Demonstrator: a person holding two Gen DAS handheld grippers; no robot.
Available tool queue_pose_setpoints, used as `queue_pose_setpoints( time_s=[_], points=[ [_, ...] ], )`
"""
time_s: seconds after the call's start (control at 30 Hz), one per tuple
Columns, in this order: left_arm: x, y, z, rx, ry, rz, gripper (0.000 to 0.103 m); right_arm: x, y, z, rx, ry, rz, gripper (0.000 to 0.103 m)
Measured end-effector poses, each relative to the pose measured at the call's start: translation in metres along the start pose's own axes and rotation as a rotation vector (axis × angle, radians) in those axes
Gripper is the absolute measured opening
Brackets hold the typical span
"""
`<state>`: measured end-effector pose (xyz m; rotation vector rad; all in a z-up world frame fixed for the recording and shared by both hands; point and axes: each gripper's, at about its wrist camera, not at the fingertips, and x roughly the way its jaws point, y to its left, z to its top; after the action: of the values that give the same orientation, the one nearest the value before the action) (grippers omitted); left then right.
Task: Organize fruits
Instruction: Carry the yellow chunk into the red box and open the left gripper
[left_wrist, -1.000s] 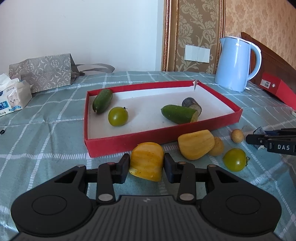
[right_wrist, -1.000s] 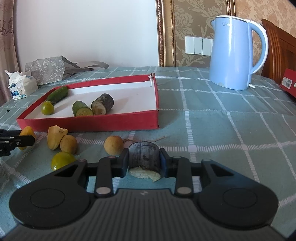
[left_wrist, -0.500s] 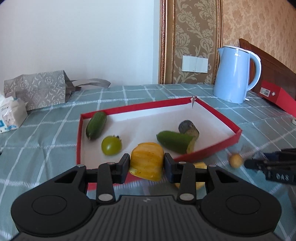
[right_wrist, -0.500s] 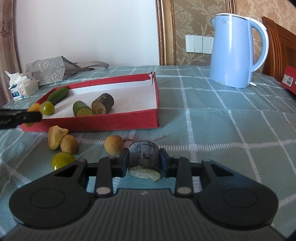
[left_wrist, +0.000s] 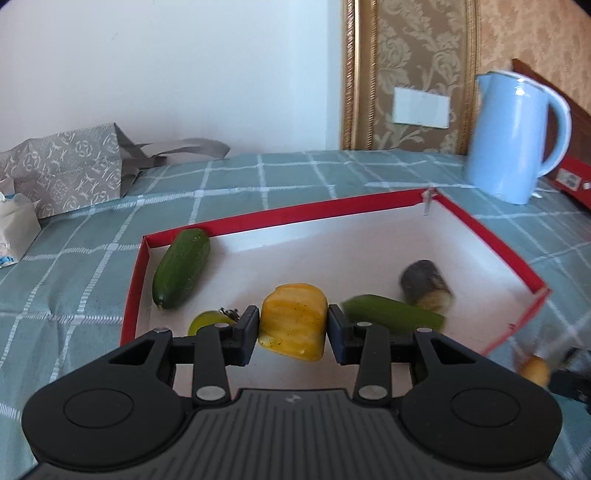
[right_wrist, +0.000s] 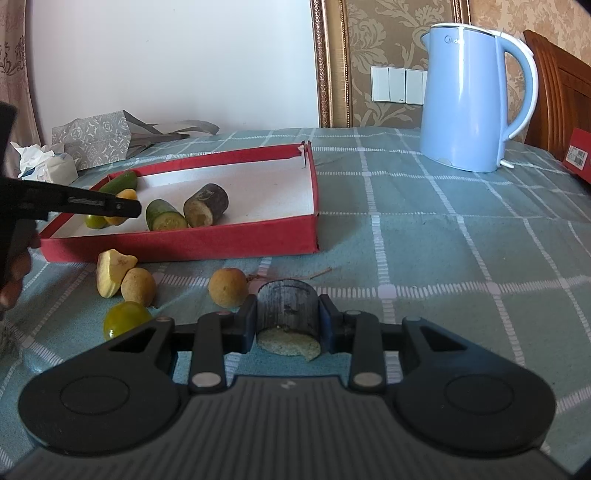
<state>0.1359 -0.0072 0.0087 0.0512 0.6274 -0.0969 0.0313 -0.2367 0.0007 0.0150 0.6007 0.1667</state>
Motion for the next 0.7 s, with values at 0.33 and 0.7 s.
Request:
queue_pose_setpoints(
  time_s=[0.33, 0.7],
  points=[
    [0.007, -0.005, -0.001, 0.040, -0.058, 0.074, 0.078, 0.000, 0.000, 0.000, 0.000, 0.001, 0.001, 0.032],
    [-0.025, 0.012, -0.008, -0.036, -0.127, 0.103, 0.079, 0.000, 0.000, 0.000, 0.003, 0.000, 0.003, 0.033]
  ],
)
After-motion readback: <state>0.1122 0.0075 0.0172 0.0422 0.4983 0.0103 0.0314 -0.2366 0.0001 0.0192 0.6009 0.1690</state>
